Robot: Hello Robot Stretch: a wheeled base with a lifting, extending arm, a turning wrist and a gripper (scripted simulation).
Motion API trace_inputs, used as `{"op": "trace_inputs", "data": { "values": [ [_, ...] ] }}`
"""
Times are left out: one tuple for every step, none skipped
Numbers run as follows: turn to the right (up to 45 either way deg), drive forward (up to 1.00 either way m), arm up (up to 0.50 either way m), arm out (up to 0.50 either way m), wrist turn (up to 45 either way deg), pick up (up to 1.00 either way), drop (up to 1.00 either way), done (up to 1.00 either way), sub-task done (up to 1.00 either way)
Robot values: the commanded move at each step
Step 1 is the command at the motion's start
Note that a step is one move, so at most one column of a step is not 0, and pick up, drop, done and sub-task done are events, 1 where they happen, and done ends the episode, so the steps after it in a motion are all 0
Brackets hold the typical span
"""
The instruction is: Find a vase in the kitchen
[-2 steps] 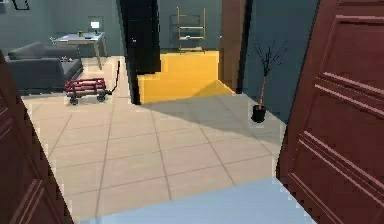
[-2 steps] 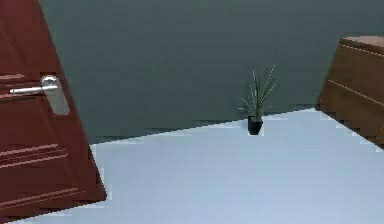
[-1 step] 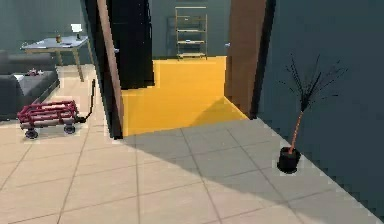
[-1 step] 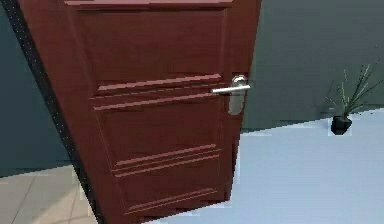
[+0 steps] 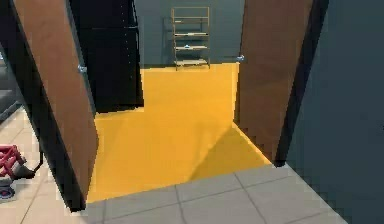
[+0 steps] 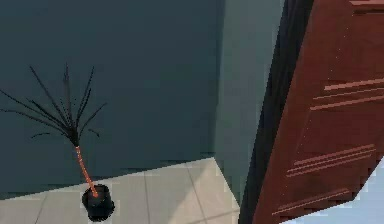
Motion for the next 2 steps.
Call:
{"op": "trace_inputs", "data": {
  "values": [
    [0.0, 1.0, 0.0, 0.0, 0.0, 0.0, 0.0, 0.0, 0.0],
    [-3.0, 0.0, 0.0, 0.0, 0.0, 0.0, 0.0, 0.0, 0.0]
  ]
}}
